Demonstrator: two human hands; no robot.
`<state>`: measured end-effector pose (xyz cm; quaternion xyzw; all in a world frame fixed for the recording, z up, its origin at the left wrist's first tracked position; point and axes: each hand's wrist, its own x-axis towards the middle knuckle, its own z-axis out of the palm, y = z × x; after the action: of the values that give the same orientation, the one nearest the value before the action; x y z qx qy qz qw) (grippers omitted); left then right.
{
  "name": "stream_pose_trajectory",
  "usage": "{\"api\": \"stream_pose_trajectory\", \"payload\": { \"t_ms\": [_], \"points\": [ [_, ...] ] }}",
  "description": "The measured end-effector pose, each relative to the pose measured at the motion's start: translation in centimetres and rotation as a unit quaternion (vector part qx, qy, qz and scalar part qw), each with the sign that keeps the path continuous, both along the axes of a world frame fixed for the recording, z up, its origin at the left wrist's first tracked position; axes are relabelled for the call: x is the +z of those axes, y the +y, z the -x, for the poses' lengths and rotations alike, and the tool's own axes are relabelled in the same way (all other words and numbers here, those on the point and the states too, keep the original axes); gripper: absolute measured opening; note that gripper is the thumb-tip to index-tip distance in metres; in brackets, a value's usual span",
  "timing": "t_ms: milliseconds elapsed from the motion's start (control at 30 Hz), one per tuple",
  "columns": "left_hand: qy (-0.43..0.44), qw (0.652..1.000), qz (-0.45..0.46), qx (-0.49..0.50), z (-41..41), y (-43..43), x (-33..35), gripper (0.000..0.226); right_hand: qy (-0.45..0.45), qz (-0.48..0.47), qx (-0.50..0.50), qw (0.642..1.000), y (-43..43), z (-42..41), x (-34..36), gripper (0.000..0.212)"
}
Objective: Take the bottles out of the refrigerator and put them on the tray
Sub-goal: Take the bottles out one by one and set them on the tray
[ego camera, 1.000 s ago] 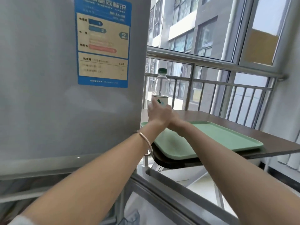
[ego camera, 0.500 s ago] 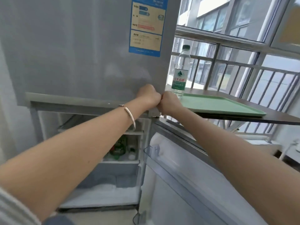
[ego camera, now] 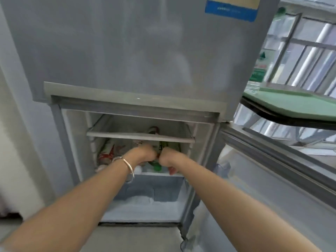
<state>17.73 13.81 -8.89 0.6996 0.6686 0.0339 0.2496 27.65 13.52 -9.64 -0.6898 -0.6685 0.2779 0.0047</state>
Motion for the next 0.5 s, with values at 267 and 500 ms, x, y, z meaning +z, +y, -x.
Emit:
{"api": "stream_pose_trajectory", "payload": {
  "t_ms": [267,500],
  "points": [
    [0.107,0.99,-0.085,-0.036,5.0,6.7,-11.2,0.08,0.164,-0.101,-0.14,0.971,7.9,3.8,-8.8,0.012],
    [0.109,0.988,-0.105,-0.038,5.2,7.9,-13.3,0.086,0.174,-0.112,-0.191,0.96,9.4,5.3,-10.4,0.044]
  ]
}}
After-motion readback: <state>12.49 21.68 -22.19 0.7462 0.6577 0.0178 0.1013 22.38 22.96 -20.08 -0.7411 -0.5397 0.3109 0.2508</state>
